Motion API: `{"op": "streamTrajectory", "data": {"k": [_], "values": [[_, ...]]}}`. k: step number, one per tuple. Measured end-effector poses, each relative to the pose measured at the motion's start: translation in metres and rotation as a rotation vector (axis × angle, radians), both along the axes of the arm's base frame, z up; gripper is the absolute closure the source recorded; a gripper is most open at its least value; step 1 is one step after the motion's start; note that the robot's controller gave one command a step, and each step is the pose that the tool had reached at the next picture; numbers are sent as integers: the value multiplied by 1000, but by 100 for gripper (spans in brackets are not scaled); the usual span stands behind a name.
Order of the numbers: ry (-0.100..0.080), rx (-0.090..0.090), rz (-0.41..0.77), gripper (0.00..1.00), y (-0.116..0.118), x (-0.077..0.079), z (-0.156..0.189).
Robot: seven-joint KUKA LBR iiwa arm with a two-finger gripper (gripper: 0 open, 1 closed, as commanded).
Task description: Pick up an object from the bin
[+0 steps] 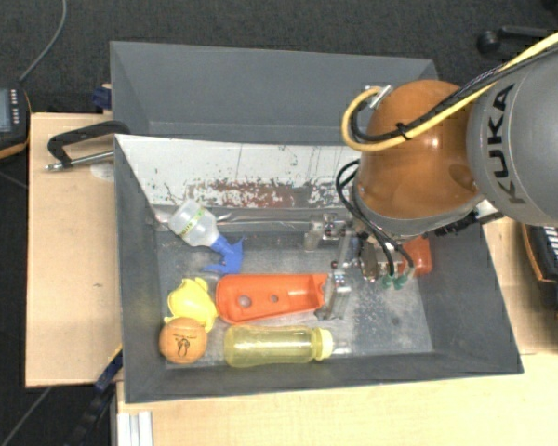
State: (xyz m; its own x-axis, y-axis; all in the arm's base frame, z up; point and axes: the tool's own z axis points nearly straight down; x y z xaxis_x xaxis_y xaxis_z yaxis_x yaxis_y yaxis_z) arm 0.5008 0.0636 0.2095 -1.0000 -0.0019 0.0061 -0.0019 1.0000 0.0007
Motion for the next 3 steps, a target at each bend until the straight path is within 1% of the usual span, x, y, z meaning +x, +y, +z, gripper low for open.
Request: {"op": "streamTrajectory", "data": {"k": [1, 2, 3], "values": [[-9, 1, -1, 0, 0, 2, 4], [-12, 2, 57, 0, 7, 16, -49], [-6, 2, 139, 0, 12, 25, -82]]}}
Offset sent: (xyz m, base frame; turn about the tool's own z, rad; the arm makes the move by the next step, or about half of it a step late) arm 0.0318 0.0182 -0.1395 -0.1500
